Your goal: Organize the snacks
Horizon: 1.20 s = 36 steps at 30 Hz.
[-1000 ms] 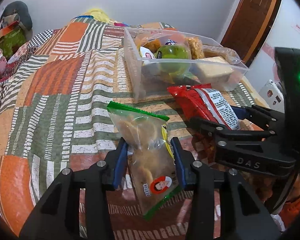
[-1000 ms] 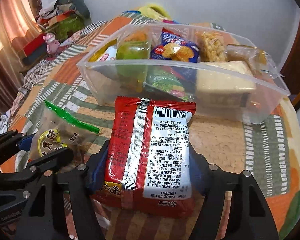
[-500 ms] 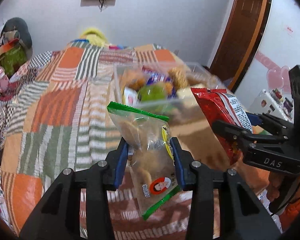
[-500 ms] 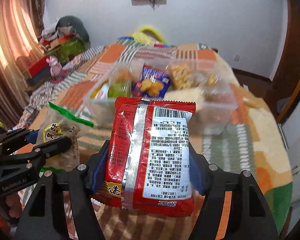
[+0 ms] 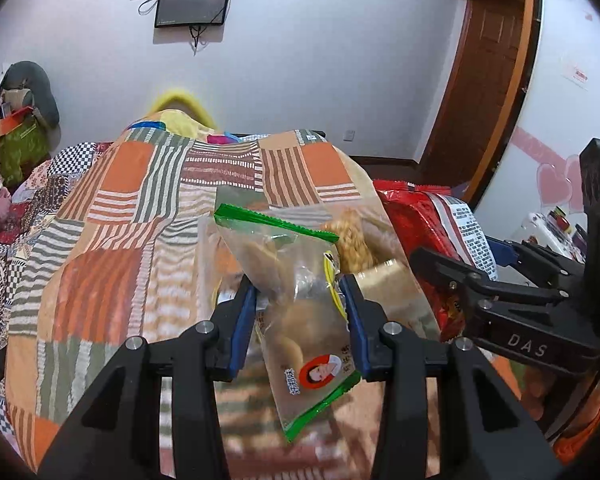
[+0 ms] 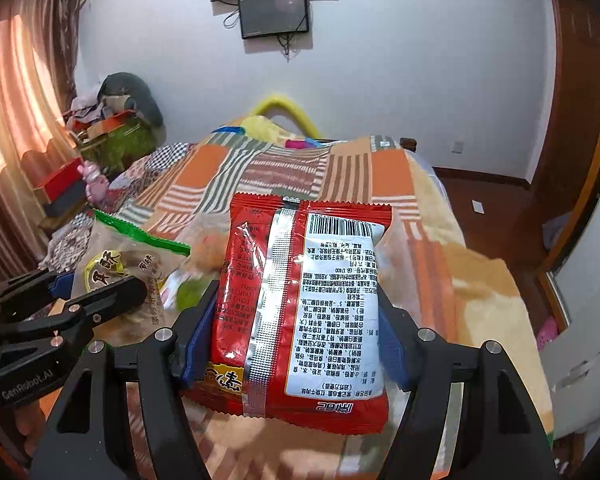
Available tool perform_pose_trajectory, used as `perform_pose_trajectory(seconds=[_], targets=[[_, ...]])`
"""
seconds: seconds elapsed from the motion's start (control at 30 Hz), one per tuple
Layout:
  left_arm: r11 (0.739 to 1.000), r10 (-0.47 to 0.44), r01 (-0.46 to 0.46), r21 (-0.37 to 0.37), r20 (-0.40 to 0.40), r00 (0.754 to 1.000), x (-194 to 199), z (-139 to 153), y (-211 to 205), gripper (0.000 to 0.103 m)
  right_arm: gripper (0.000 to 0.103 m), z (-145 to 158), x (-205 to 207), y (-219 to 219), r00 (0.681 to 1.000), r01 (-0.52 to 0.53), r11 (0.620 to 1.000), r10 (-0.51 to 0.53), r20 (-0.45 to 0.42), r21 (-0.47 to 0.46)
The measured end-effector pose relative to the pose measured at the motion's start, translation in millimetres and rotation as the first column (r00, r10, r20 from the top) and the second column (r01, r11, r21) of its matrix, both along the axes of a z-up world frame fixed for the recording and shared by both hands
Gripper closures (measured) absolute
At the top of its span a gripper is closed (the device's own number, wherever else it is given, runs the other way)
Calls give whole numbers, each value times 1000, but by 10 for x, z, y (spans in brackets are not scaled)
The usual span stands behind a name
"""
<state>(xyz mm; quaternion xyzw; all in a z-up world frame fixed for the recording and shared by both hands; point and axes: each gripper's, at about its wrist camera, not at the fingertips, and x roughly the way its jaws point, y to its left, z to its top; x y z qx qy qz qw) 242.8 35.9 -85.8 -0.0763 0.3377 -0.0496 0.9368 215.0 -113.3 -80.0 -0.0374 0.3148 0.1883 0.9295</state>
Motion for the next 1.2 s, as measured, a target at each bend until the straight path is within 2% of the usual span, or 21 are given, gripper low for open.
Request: perform_pose_trajectory(seconds=[0.27,0.5,0.7,0.87,1.1,1.2], targets=[[1000,18,-18,-9,-20,1000,471,-81,-25,63,37,-19,300,26,1000,-4,1000,4,-3,-25],[1000,18,-18,-4,-7,1000,471,-86,-29,60,35,-38,315,-16,999,-35,999,35,-6,-10],[1000,18,-18,-13,29,999,224,98,-8,60,35,89,150,-133,999,-45,999,44,23,14],[1000,28,-27,-11,104,994,-134,425,11,60,35,334,-112,-262,996,-48,998,44,75,50],[999,42,-43,0,244,969,-719,958,18,60,35,763,-566,-414,984,-69,991,49,174,111],[999,48,-53,9,295,954,-963,1141,-2,53,35,910,-785,-455,975,-79,989,50,219,125]])
